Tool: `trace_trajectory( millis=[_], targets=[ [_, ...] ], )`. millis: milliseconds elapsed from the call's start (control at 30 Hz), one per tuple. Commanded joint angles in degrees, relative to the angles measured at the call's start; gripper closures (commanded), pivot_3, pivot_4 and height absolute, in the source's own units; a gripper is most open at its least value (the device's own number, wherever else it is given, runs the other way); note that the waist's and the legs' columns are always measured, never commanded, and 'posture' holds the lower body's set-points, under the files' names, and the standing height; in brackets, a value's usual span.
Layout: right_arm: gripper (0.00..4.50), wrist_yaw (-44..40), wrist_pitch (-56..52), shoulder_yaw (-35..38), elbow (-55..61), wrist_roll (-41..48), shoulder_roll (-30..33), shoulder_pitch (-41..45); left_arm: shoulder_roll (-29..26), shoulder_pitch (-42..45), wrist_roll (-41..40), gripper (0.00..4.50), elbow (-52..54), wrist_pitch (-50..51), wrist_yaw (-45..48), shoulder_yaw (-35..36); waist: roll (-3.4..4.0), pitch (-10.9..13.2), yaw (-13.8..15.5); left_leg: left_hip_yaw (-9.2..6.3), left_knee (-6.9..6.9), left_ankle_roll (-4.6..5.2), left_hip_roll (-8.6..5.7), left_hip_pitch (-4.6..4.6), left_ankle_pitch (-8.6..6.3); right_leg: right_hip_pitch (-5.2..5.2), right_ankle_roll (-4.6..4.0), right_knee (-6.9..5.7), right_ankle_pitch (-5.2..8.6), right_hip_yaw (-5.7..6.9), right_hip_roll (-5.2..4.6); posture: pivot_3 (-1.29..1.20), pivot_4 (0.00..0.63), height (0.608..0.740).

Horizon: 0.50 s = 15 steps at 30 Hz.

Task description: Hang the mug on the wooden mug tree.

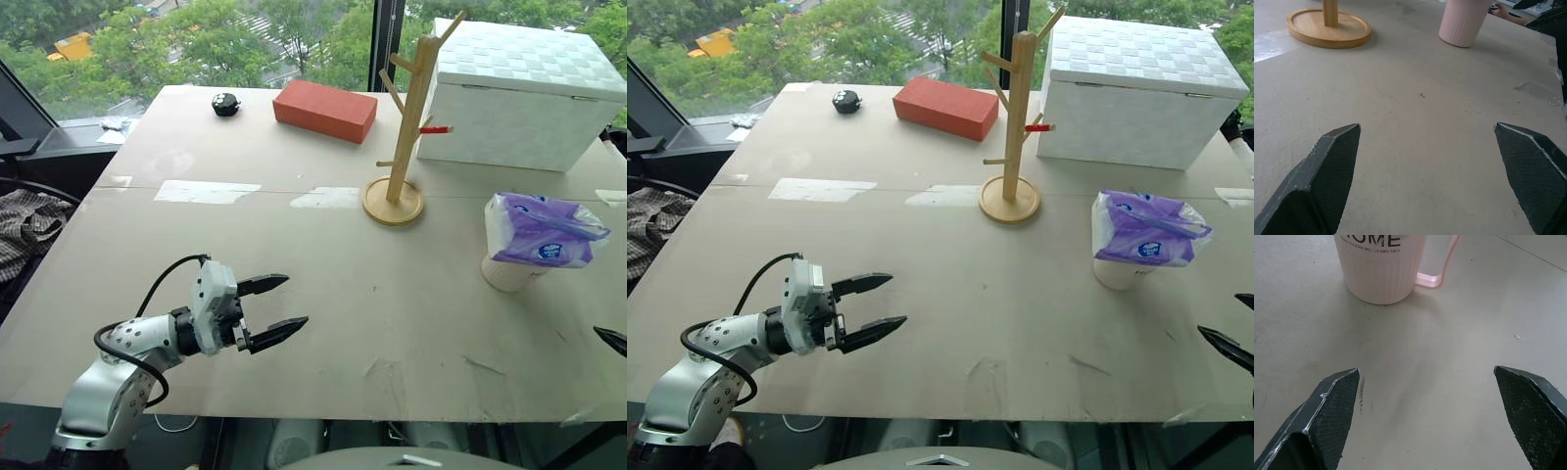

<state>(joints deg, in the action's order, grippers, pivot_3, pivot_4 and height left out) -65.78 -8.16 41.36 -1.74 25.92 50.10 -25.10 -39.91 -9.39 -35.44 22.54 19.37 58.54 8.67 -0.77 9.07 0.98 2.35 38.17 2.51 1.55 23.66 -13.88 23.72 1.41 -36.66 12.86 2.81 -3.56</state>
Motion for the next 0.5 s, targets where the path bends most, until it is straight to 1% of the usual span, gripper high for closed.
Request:
trace_trajectory(
  millis=[33,100,133,200,267,333,433,500],
  targets=[
    [0.04,1.51,1.62,1.12,1.82,-0.01,-0.58,0.66,-0.54,3.29,-1.57,0.00,1.91,0.64,0.13,0.81,0.00,0.00,0.00,0.00,0.00,0.00,0.00,0.00,0.00,0.00,0.00,0.00,0.00,0.00,0.00,0.00,0.150,0.740],
    [0.04,4.49,4.15,1.44,3.11,-1.96,-1.47,1.72,0.09,8.28,-3.47,0.00,0.86,1.31,0.96,0.02,-0.03,0.03,0.24,-0.03,0.00,0.00,0.00,0.02,0.00,0.00,0.00,0.00,0.00,0.04,0.03,0.00,0.150,0.740],
    [0.04,7.04,6.98,1.81,3.28,-4.71,-1.76,2.22,0.41,10.46,-3.62,0.00,0.21,1.19,1.39,-0.33,0.02,0.02,0.39,-0.09,0.07,0.00,0.00,0.06,0.00,0.00,0.00,-0.02,0.00,0.10,0.06,0.00,0.150,0.740],
    [0.04,10.06,7.76,2.35,3.34,-8.00,-0.78,2.73,0.86,13.53,-4.11,0.00,-0.80,1.51,1.76,-0.53,0.12,-0.05,0.36,-0.02,0.09,0.00,-0.06,0.02,0.01,-0.01,0.01,-0.08,-0.01,0.05,0.27,0.00,0.150,0.740],
    [0.04,8.97,8.22,2.49,3.99,-8.92,1.09,2.35,1.23,16.66,-5.34,0.00,-1.61,2.43,2.21,-0.67,0.13,-0.05,0.23,0.19,0.08,0.01,-0.06,-0.03,0.01,-0.01,0.03,-0.08,-0.02,-0.20,0.34,0.00,0.150,0.740],
    [0.04,7.17,6.45,3.71,7.05,-6.75,2.46,2.10,1.35,19.25,-7.52,0.00,-1.23,3.79,3.86,-1.30,0.10,-0.03,0.12,0.26,0.07,0.05,-0.04,-0.02,-0.01,0.00,0.05,-0.07,-0.03,-0.32,0.42,0.00,0.150,0.740],
    [0.04,4.29,2.58,6.77,15.10,-5.00,3.55,-1.72,0.52,20.10,-9.14,0.00,1.74,5.36,6.38,-3.21,0.15,-0.02,-0.09,0.32,0.05,0.06,-0.02,-0.02,-0.02,0.02,0.16,-0.07,-0.05,-0.39,0.46,0.00,0.150,0.740],
    [0.04,4.87,3.15,7.92,18.73,-6.53,3.30,-2.79,0.30,20.03,-8.58,0.00,2.46,5.19,6.99,-3.91,0.10,-0.02,-0.11,0.33,0.03,0.05,0.01,-0.04,-0.02,0.02,0.22,-0.06,-0.05,-0.41,0.51,0.00,0.150,0.740]
  ],
)
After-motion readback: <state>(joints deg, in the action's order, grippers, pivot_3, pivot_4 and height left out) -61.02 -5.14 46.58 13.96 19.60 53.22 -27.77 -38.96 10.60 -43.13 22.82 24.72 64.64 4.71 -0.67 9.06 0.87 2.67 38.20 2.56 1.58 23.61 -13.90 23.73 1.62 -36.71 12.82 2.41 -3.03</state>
